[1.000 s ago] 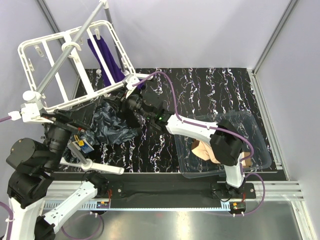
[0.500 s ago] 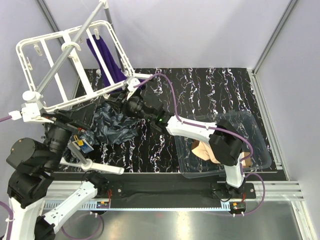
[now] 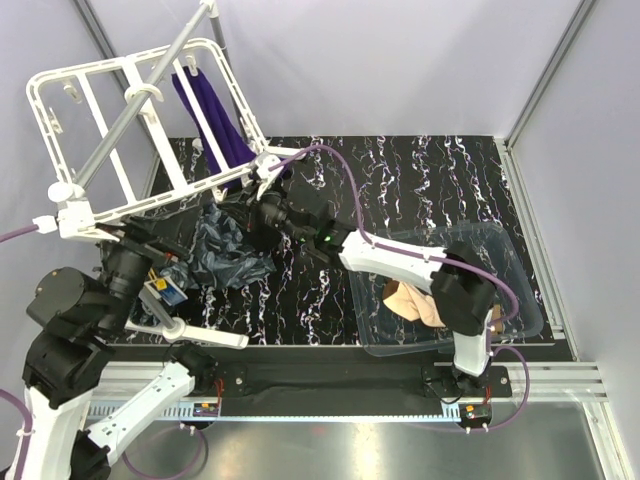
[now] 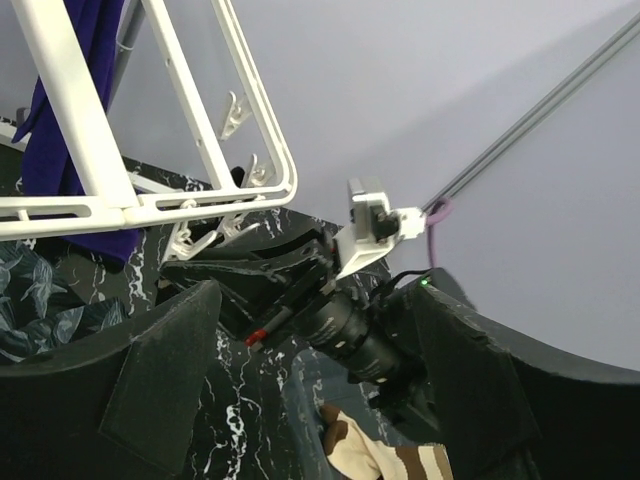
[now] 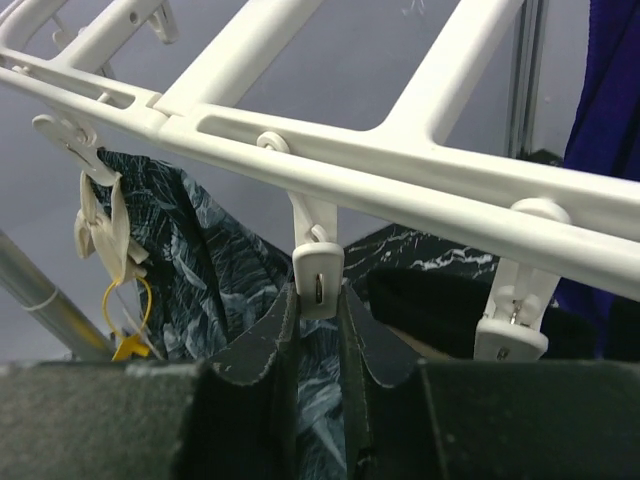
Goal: Clip the socks to the hanger
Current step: Open the clamp at the hanger.
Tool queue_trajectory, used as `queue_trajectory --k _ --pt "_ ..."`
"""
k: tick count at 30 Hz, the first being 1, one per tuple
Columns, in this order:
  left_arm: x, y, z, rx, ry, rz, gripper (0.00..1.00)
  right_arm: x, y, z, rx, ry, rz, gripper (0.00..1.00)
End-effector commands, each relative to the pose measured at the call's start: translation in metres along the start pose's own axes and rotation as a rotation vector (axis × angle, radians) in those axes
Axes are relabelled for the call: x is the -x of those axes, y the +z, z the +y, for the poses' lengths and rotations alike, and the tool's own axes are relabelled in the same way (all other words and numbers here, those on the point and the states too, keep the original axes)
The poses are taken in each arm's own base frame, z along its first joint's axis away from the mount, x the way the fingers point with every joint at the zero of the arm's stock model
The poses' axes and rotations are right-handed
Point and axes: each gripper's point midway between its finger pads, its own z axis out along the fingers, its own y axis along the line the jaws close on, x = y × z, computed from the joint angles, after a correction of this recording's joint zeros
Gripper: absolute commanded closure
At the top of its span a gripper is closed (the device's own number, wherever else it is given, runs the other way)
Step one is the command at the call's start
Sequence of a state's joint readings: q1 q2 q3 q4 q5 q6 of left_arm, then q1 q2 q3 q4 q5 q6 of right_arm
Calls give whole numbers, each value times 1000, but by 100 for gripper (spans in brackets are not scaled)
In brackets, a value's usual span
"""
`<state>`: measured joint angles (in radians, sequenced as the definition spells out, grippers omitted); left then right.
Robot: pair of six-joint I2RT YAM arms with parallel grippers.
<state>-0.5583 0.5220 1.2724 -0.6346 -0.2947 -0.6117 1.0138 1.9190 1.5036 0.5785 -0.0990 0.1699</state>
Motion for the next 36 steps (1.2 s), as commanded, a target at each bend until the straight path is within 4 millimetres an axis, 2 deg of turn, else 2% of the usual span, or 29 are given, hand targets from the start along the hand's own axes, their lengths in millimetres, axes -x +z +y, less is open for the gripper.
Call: queue_trajectory --k 1,2,3,4,6,10,12,14,21,29,31,36 --pt "-12 12 0 -4 0 24 18 51 -24 21 20 46 0 100" --pt "-12 14 -1 -4 -6 18 19 54 -27 21 15 49 14 100" --pt "-14 16 0 0 -11 21 19 67 -34 24 16 47 8 100" --pt "-16 18 1 4 -26 20 20 63 -39 25 6 57 41 100" --pt "-22 23 5 19 -42 23 20 72 -45 26 -2 59 61 100" --pt "-30 37 6 46 -82 37 21 77 -53 35 14 50 168 100" --pt "-34 47 5 64 -89 59 21 71 -55 36 19 41 224 100" --pt "-41 58 4 75 -93 77 21 74 -59 35 5 45 271 100" --pt "-52 79 2 79 -94 99 24 76 -69 37 0 31 305 100" --pt "-50 85 2 83 -92 72 31 75 -70 37 5 26 307 100" --pt "-52 85 5 97 -89 77 36 78 -69 38 9 27 294 100" --pt "-56 87 10 116 -87 84 39 85 -69 40 16 26 276 100"
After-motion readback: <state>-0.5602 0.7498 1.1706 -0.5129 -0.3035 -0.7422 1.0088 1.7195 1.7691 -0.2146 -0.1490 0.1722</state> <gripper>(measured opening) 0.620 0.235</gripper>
